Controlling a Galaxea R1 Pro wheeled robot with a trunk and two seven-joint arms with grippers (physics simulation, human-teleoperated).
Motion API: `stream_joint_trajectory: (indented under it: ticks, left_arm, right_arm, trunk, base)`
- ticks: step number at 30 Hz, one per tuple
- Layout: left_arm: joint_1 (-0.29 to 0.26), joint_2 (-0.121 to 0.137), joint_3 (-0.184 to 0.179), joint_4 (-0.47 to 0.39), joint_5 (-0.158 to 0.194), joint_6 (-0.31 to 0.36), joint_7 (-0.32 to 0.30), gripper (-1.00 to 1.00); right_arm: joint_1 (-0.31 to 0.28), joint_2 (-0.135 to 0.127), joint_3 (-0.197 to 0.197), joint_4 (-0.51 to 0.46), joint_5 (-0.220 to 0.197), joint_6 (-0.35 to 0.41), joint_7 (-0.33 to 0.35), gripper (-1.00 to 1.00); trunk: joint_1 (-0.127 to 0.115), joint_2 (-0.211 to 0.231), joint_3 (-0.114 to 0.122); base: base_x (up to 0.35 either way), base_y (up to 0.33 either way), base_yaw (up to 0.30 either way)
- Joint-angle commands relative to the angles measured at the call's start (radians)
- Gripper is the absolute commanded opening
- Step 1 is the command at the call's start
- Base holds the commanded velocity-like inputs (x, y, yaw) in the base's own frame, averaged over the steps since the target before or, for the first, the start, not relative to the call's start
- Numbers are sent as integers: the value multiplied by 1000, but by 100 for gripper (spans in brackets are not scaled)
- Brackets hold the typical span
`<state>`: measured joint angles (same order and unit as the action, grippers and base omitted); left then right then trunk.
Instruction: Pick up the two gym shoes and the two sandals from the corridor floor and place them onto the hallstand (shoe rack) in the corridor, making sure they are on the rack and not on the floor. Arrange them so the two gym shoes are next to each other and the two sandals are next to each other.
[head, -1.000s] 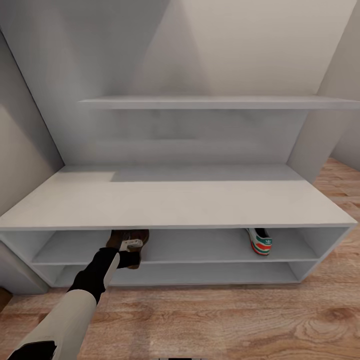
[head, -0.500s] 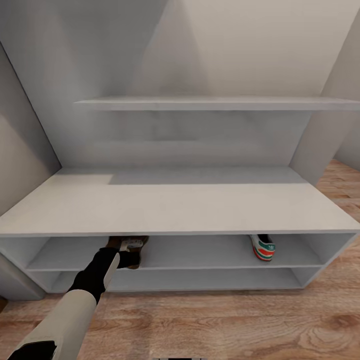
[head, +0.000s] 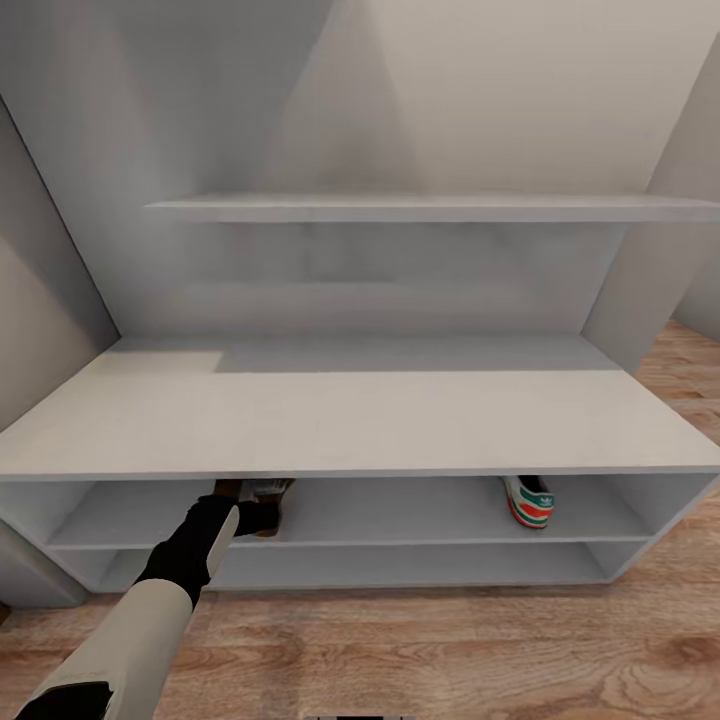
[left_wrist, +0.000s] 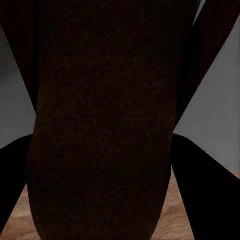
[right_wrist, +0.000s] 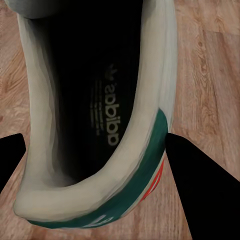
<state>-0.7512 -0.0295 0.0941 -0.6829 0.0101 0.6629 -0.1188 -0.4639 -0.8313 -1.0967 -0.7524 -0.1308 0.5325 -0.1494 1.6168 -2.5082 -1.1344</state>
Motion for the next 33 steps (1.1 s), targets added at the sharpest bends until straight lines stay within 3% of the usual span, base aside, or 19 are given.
stream_joint_trajectory:
  ticks: [1,11,12,33]
  left_arm:
    - [0,-1,6,-1,1,6,-4,-100]
    - [0,-1,6,-1,2,6,-4,-100]
    - [0,-1,6,-1,2,6,-4,100]
    - [0,-1,7,-1,1,6,-4,100]
  right_arm:
    - [-1,0,0,-1,-11,3,-7,-100]
    - [-1,0,0,-1,-10,3,-7,-100]
    - [-1,0,0,-1,-10,3,-7,-100]
    - [-1,0,0,-1,-10,3,-7,-100]
  trunk:
    - [0,0,-1]
    - [0,0,-1]
    - [0,0,-1]
    - [0,0,-1]
  base:
    - [6,0,0]
    - [1,0,0]
    - [0,0,0]
    - [0,0,0]
